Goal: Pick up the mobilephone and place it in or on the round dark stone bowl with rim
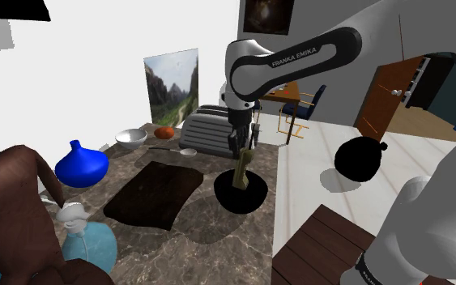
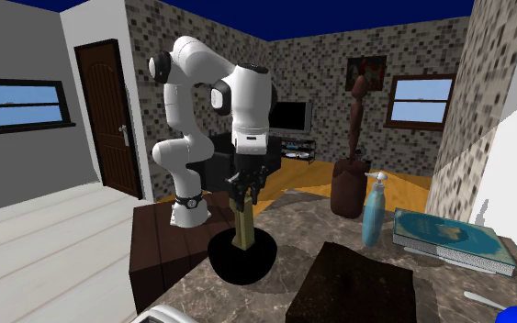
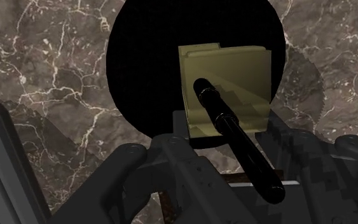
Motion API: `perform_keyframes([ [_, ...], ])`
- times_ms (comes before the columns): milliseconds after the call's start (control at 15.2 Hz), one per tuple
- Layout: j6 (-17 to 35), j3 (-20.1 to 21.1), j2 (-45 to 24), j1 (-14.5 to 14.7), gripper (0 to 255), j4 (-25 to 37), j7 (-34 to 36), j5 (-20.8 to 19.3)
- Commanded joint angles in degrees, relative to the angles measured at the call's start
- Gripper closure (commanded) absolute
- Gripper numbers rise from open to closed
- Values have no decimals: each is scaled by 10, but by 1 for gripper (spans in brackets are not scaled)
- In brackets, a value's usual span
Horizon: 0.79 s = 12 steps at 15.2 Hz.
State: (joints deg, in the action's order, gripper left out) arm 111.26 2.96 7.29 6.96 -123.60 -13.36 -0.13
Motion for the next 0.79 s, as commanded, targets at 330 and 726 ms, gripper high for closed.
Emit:
perform_keyframes([
  [330, 0, 0, 0, 0, 0, 0, 0, 0],
  [726, -73, 0, 9, 0, 0, 65, 0, 0],
])
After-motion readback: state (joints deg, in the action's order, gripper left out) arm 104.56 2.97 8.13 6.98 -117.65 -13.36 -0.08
